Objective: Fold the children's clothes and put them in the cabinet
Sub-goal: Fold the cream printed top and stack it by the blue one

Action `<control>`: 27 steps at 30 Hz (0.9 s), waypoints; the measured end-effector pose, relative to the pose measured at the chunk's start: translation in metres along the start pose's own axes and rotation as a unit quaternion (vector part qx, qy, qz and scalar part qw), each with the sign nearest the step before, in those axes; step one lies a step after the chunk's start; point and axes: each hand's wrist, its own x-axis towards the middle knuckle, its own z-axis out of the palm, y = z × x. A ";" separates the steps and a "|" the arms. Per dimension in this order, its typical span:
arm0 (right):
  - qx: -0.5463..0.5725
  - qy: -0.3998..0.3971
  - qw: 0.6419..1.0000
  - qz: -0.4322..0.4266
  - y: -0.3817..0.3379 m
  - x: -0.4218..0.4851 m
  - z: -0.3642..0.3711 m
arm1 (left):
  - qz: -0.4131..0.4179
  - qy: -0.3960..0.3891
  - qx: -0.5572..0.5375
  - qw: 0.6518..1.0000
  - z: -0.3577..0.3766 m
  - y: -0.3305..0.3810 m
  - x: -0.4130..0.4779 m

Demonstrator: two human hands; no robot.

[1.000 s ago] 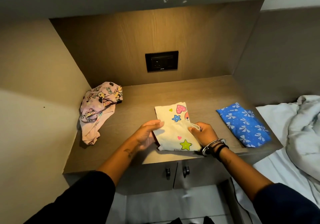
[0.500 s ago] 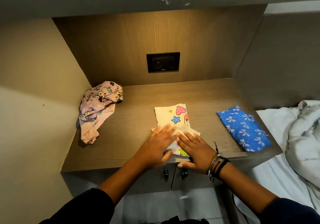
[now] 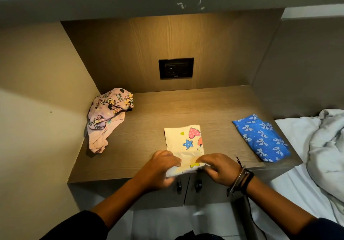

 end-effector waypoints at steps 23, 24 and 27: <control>-0.109 0.052 0.988 0.095 0.014 0.116 0.001 | -0.502 0.220 -0.168 0.820 -0.006 -0.004 0.047; -0.120 0.011 0.990 0.070 0.014 0.119 0.002 | -0.508 0.221 -0.149 0.819 -0.008 -0.001 0.049; -0.126 -0.098 0.982 0.102 0.014 0.134 -0.001 | -0.537 0.243 -0.098 0.802 -0.014 0.010 0.049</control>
